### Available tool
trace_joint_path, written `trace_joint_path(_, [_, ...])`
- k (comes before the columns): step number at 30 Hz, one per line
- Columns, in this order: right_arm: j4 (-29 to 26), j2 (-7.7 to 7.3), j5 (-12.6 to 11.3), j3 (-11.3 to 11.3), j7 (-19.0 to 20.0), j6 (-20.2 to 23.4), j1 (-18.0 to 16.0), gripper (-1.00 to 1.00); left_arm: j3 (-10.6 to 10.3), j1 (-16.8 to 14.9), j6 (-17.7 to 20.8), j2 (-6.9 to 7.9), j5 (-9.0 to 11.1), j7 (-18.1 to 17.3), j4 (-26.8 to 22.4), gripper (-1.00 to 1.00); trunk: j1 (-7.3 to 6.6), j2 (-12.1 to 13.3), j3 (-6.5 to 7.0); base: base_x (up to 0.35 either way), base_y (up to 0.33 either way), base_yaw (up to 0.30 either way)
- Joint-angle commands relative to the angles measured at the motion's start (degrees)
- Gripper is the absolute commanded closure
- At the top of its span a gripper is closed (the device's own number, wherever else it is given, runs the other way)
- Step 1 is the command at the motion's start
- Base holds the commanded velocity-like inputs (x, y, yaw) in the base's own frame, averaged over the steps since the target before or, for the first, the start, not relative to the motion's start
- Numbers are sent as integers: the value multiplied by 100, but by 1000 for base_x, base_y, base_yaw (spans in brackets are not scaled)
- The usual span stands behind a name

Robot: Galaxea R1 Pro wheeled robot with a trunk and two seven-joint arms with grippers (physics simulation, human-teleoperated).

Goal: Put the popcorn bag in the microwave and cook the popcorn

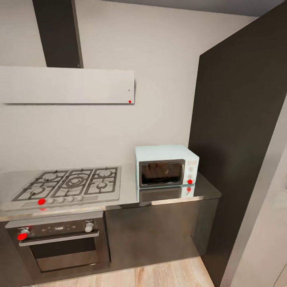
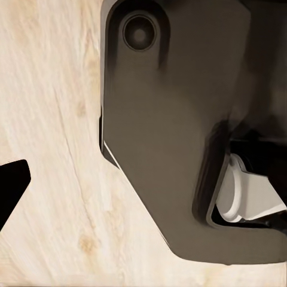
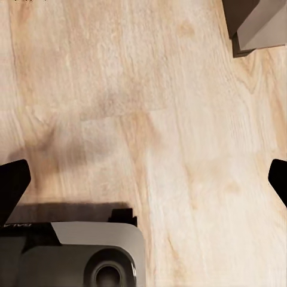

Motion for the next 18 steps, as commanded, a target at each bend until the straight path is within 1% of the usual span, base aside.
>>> trace_joint_path(1, [17,-6,-1,-42,18,-30,-4,-100,31,0,37,1,18,-15,-10,-100,3,-3,-8,191,-170,189])
trace_joint_path(7, [-10,0,1,-64,20,-55,-4,-100,32,1,37,1,18,-16,-10,-100,3,-3,-46,210,-187,186])
trace_joint_path(10, [-92,84,8,-68,20,-70,-4,-100,32,-1,37,1,18,-16,-10,-100,3,-3,-66,78,-69,185])
trace_joint_path(12, [-342,130,9,-69,29,-83,-4,-100,32,-1,37,1,18,-16,-10,-100,3,-3,-79,27,-24,186])
trace_joint_path(13, [-570,183,6,-69,45,-91,-4,-100,32,-1,37,1,18,-16,-10,-100,3,-3,-85,15,-14,186])
trace_joint_path(14, [-844,273,8,-66,65,-96,-4,-100,32,-2,37,1,18,-16,-10,-100,3,-3,-92,10,-9,186])
trace_joint_path(15, [-1340,433,9,-63,85,-99,-4,-100,32,1,37,1,18,-16,-11,-100,3,-3,-98,4,-4,188])
trace_joint_path(18, [-1956,565,4,-61,122,-113,-4,-100,32,1,37,-1,18,-16,-11,-100,3,-3,-113,2,-2,148])
